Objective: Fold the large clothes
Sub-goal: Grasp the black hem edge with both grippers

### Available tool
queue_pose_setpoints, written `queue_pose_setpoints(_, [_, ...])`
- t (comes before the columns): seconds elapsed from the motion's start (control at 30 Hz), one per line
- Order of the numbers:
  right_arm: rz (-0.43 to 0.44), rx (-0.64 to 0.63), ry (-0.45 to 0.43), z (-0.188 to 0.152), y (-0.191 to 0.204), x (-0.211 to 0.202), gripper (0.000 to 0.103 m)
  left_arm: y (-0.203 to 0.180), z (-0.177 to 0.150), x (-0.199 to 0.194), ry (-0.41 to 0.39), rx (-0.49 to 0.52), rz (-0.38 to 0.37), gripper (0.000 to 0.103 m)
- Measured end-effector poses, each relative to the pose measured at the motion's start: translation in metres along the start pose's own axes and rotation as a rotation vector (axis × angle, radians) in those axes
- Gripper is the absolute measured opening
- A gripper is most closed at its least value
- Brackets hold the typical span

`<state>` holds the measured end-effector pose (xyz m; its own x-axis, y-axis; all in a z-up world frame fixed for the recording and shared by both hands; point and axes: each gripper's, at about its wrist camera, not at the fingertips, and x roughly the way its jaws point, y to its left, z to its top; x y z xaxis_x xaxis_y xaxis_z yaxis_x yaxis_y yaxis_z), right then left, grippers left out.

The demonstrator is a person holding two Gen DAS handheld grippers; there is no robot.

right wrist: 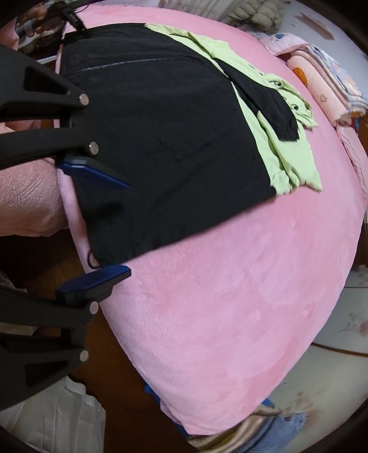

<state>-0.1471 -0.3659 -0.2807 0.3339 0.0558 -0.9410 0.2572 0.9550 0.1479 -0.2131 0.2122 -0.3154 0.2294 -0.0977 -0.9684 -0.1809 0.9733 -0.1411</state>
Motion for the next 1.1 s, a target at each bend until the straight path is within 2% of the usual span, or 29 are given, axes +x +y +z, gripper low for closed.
queue_pose_setpoints(0.27, [0.007, -0.043, 0.066, 0.009, -0.006, 0.037, 0.056, -0.014, 0.005, 0.015, 0.018, -0.012, 0.028, 0.099])
queue_pose_setpoints(0.43, [0.032, -0.021, 0.081, 0.006, -0.009, 0.052, 0.057, -0.014, 0.006, 0.019, 0.032, -0.024, 0.039, 0.099])
queue_pose_setpoints(0.5, [0.04, -0.017, 0.098, 0.006, -0.01, 0.054, 0.054, -0.019, 0.008, 0.02, 0.036, -0.02, 0.036, 0.089])
queue_pose_setpoints(0.53, [0.037, -0.03, 0.106, 0.007, -0.008, 0.054, 0.049, -0.023, 0.009, 0.019, 0.04, -0.012, 0.032, 0.084])
queue_pose_setpoints(0.57, [0.031, -0.047, 0.115, 0.007, -0.005, 0.053, 0.037, -0.027, 0.009, 0.018, 0.044, -0.004, 0.029, 0.072])
queue_pose_setpoints(0.6, [0.039, -0.066, 0.125, 0.008, -0.002, 0.053, 0.03, -0.031, 0.009, 0.016, 0.051, 0.005, 0.023, 0.056])
queue_pose_setpoints(0.63, [0.036, -0.096, 0.131, 0.009, 0.003, 0.05, 0.023, -0.035, 0.01, 0.014, 0.061, 0.016, 0.02, 0.046])
queue_pose_setpoints(0.67, [0.028, -0.124, 0.134, 0.01, 0.008, 0.048, 0.019, -0.039, 0.012, 0.012, 0.074, 0.028, 0.033, 0.024])
queue_pose_setpoints(0.7, [0.016, -0.152, 0.134, 0.01, 0.013, 0.045, 0.017, -0.042, 0.014, 0.011, 0.087, 0.037, 0.043, 0.007])
queue_pose_setpoints(0.8, [-0.006, -0.225, 0.134, 0.013, 0.026, 0.034, 0.013, -0.053, 0.022, 0.004, 0.132, 0.065, 0.069, 0.004])
queue_pose_setpoints(0.87, [0.023, -0.247, 0.129, 0.018, 0.032, 0.019, 0.012, -0.06, 0.028, -0.006, 0.147, 0.086, 0.065, 0.003])
queue_pose_setpoints(1.0, [0.09, -0.272, 0.106, 0.037, 0.037, -0.014, 0.011, -0.068, 0.046, -0.039, 0.141, 0.043, 0.002, 0.003])
queue_pose_setpoints(1.1, [0.142, -0.276, 0.088, 0.057, 0.044, -0.034, 0.011, -0.072, 0.071, -0.069, 0.114, -0.051, -0.073, 0.003])
